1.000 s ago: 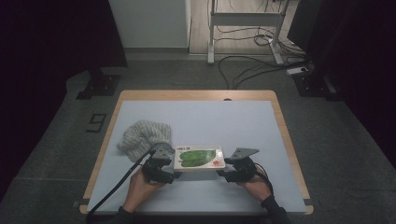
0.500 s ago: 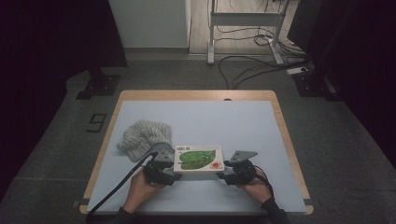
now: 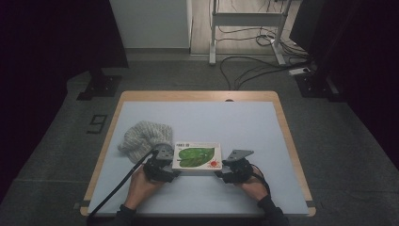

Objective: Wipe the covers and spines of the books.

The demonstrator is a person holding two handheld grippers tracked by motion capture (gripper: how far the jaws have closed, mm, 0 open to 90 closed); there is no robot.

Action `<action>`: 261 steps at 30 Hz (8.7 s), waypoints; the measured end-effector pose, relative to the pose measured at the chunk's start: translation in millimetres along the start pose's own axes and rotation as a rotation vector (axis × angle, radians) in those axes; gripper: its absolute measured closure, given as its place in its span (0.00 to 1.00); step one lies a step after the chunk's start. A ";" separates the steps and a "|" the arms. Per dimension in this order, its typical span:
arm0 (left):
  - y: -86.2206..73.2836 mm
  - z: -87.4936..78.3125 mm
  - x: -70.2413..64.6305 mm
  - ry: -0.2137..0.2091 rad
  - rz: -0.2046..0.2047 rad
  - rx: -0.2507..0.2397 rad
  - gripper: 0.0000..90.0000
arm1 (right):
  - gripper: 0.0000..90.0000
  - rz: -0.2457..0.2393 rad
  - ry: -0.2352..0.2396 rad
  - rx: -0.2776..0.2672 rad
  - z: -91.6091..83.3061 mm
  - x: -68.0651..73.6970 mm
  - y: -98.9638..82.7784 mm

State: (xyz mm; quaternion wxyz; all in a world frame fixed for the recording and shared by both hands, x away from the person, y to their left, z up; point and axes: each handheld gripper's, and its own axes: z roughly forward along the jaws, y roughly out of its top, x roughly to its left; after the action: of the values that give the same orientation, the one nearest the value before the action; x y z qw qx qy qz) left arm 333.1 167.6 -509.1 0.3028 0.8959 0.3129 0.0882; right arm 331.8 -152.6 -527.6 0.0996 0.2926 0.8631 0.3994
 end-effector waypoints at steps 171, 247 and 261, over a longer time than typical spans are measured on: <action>116.7 56.2 24.2 -0.061 0.017 0.050 0.70 | 0.00 0.078 -0.170 0.036 -22.4 -36.0 -30.2; 87.1 35.1 19.9 -0.061 0.052 0.048 0.69 | 0.00 0.072 -0.173 0.030 -22.8 -35.1 -30.5; 64.1 14.1 40.1 -0.018 0.006 0.051 0.69 | 0.00 0.073 -0.174 0.030 -22.8 -35.0 -30.5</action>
State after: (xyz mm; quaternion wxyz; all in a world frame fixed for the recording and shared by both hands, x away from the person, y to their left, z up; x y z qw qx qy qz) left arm 402.2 145.6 -483.3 0.2826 0.9050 0.3095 0.0733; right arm 337.9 -203.0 -537.5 0.1550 0.3587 0.8460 0.3628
